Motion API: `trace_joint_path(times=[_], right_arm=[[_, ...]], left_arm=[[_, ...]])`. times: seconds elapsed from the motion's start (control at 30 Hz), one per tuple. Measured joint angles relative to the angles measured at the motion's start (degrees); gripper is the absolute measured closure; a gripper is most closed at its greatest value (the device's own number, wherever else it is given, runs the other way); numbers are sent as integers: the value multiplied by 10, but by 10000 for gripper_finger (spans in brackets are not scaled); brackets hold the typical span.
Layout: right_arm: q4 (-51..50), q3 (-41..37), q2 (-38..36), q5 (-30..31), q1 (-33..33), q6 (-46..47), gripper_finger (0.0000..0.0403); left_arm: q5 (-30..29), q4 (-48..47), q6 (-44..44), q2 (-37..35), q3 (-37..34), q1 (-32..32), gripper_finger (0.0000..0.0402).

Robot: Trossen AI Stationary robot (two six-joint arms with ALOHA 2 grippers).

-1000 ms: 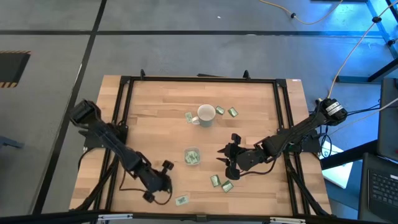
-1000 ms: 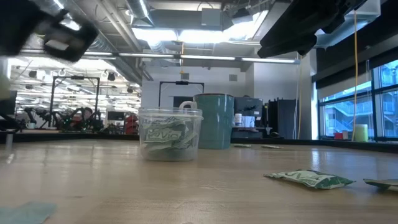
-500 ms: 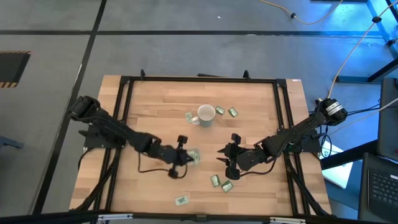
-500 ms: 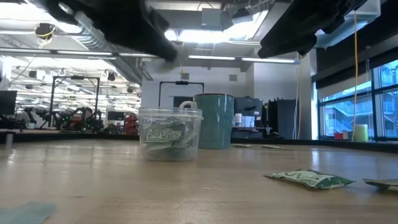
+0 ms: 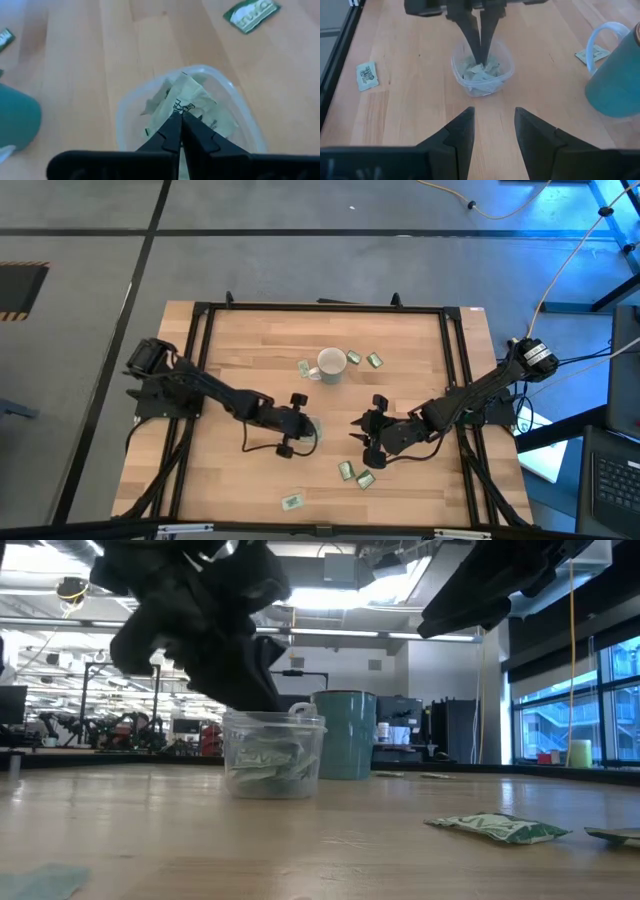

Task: Pick and place Stevia / Truvia into bins
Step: Put the white stevia packet into the transparent bin, then put the green stevia packet into the transparent bin

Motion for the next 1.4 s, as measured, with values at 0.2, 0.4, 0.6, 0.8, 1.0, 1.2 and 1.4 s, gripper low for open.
trace_joint_path(times=[0.2, 0.4, 0.6, 0.8, 1.0, 1.2, 1.4], right_arm=[[0, 0, 0, 0, 0, 1, 260], [0, 0, 0, 0, 0, 1, 260], [6, 0, 0, -1, 0, -14, 260], [24, 1, 18, -38, 5, -29, 260], [61, 1, 86, -114, 20, -32, 260], [86, 17, 163, -147, 27, -36, 260], [83, 69, 222, -205, 27, -40, 267]], left_arm=[[-1, 0, 0, 10, 1, 0, 374], [-1, -12, -5, -23, 1, 0, 334], [21, -50, -37, -91, 1, -1, 316], [69, -63, -69, -151, -36, -18, 324], [70, 44, -101, -184, -121, -54, 334], [69, 239, -116, -184, -203, -83, 336], [59, 351, -117, -183, -247, -96, 336]])
